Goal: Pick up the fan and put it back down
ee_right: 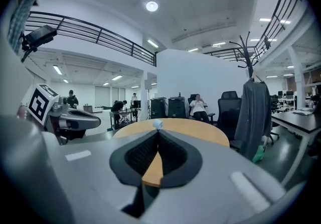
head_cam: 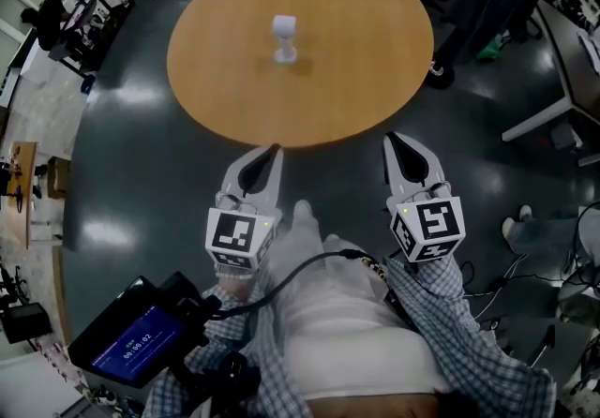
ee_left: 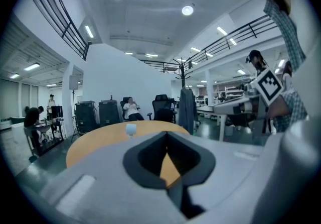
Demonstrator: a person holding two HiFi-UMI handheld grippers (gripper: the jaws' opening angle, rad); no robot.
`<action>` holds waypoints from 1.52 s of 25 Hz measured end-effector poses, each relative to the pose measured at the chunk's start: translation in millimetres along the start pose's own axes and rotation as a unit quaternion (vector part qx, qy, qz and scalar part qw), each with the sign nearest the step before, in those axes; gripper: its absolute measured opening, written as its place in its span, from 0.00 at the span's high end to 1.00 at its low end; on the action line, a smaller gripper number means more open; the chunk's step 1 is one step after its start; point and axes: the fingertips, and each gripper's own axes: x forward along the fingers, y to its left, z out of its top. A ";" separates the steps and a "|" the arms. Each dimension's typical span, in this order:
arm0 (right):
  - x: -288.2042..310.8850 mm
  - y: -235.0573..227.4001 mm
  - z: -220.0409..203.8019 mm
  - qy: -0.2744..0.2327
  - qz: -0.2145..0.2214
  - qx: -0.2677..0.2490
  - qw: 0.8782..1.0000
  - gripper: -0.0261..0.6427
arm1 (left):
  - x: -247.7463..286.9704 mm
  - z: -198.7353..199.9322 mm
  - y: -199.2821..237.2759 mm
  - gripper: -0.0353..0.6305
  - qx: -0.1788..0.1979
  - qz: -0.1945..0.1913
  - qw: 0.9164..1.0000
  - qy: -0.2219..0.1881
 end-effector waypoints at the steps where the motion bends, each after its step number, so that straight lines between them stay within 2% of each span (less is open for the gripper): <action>1: -1.6 -0.7 0.4 0.002 0.000 0.000 1.000 0.96 | 1.1 2.2 -0.5 0.95 0.001 0.000 1.000 0.000; 11: -9.3 -19.3 27.2 0.001 -0.005 -0.013 1.000 0.96 | 17.9 21.5 -6.3 0.95 -0.006 0.006 1.000 -0.006; 16: -14.6 -30.4 36.7 0.003 -0.014 -0.011 1.000 0.96 | 25.2 35.3 -23.3 0.95 -0.014 -0.004 1.000 -0.019; 22: -27.1 -28.1 36.1 0.003 -0.027 0.000 1.000 0.96 | 19.9 12.9 -29.9 0.95 -0.009 -0.015 1.000 -0.012; 27: -46.8 -44.5 46.5 0.018 -0.047 0.006 0.999 0.96 | 25.4 14.8 -52.1 0.95 -0.014 -0.033 0.999 -0.001; 31: -56.0 -51.1 52.0 0.035 -0.051 0.005 0.998 0.96 | 35.0 16.4 -56.1 0.94 -0.023 -0.031 0.999 0.013; 35: -62.5 -43.1 52.8 0.060 -0.043 0.019 0.997 0.96 | 35.2 10.8 -62.4 0.84 -0.032 -0.041 0.998 0.027; 38: -67.7 -25.0 47.9 0.075 -0.031 0.016 0.997 0.96 | 29.6 -3.2 -55.5 0.77 -0.031 -0.027 0.998 0.040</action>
